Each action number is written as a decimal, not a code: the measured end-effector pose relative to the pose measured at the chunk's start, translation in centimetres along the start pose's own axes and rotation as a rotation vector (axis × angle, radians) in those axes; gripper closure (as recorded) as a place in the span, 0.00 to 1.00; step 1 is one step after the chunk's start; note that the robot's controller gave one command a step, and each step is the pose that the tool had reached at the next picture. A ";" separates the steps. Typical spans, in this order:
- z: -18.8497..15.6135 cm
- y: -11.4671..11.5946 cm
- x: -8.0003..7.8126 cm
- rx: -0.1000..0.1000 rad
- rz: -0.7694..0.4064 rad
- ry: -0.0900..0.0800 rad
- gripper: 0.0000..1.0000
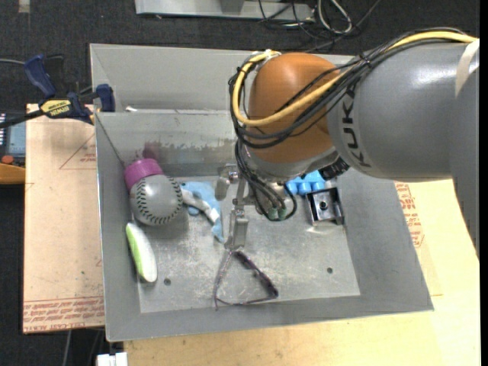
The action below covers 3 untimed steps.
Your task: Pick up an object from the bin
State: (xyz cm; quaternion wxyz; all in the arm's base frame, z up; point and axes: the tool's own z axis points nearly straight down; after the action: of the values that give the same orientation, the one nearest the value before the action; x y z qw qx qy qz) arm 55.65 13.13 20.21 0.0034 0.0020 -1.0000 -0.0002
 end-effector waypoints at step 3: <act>13.2 -4.6 -4.6 -0.003 0.130 -0.009 0.00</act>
Offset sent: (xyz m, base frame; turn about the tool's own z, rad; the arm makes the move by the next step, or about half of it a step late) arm 0.0520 -0.0354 -0.1321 0.1783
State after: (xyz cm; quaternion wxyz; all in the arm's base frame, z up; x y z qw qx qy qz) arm 60.13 8.53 7.01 -0.0010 -0.0631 -0.9980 -0.0015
